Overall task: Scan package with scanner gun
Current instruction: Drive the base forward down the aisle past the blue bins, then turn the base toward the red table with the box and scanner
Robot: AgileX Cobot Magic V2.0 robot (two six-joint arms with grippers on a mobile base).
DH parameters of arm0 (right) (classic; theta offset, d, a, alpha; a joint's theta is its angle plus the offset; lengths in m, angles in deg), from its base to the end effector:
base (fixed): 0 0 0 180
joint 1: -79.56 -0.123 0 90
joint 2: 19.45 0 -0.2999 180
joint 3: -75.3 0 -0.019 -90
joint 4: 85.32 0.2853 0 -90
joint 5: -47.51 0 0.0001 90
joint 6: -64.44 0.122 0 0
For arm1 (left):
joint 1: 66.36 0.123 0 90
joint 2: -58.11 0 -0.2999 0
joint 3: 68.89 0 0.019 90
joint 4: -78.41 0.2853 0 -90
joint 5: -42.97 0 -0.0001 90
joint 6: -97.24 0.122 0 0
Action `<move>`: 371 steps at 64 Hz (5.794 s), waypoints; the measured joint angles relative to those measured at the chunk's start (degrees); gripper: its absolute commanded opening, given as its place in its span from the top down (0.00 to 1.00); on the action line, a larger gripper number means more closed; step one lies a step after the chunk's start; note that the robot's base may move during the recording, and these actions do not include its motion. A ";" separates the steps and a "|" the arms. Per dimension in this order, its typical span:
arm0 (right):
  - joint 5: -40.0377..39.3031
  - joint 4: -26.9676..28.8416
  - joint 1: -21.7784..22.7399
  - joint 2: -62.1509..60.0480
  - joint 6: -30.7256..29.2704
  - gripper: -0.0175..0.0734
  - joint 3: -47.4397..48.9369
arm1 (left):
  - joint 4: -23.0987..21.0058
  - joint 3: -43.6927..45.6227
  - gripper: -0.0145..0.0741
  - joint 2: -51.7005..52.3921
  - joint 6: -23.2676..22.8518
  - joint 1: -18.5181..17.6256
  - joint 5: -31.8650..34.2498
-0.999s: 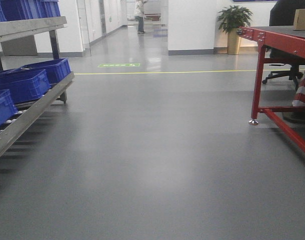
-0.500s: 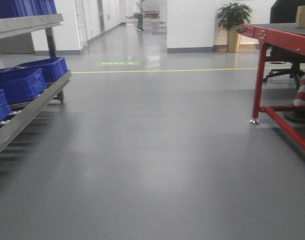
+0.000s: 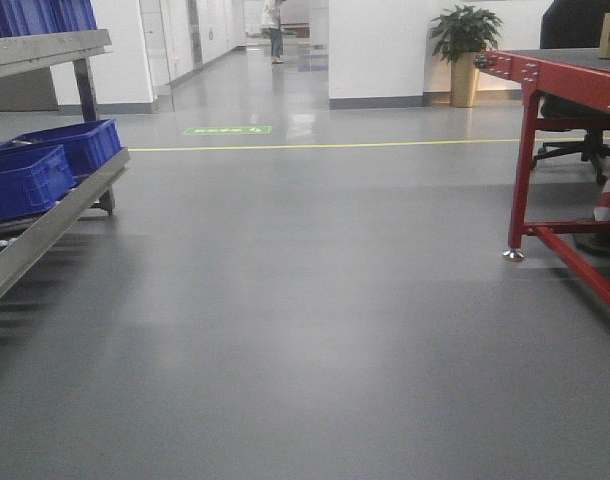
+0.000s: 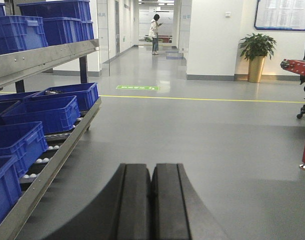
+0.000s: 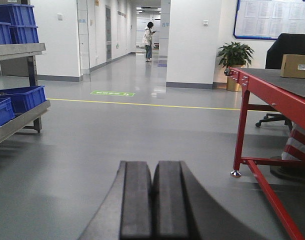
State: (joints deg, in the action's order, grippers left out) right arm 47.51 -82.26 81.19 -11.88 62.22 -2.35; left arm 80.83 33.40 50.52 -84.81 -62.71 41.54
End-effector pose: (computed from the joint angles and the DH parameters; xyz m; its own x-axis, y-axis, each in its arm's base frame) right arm 0.1070 -0.0030 0.2153 0.0837 0.0123 -0.9964 0.0272 0.9995 0.0146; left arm 0.1071 0.0070 0.2118 0.0565 0.0101 -0.9984 -0.0651 0.9979 0.0064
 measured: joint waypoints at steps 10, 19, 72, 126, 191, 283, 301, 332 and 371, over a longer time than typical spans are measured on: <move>0.00 0.00 0.00 0.00 0.00 0.99 0.00 | 0.00 0.00 0.96 0.00 0.00 0.00 0.00; 0.00 0.00 0.00 0.00 0.00 0.99 0.00 | 0.00 0.00 0.96 0.00 0.00 0.00 0.00; 0.00 0.00 -0.60 0.00 0.00 0.99 0.00 | 0.00 0.00 0.96 0.00 0.00 0.00 0.00; 0.00 0.00 -0.60 0.00 0.00 0.99 0.00 | 0.00 0.00 0.96 0.00 0.00 0.00 0.00; 0.00 0.00 -0.60 0.00 0.00 0.99 0.00 | 0.00 0.00 0.96 0.00 0.00 0.00 0.00; 0.00 0.00 -0.60 0.00 0.00 0.99 0.00 | 0.00 0.00 0.96 0.00 0.00 0.96 0.00; 0.00 0.00 -0.60 0.00 0.00 0.99 0.00 | 0.00 0.00 0.96 0.00 0.00 1.06 0.00; 0.00 0.00 -0.60 0.00 0.00 0.99 0.00 | 0.00 0.00 0.96 0.00 0.00 1.06 0.00; 0.00 0.00 -0.60 0.00 0.00 0.99 0.00 | 0.00 0.00 0.96 0.00 0.00 1.06 0.00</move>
State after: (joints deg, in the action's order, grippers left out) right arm 47.51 -82.26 80.59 -11.88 62.22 -2.35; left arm 80.83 33.40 50.52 -84.81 -61.65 41.54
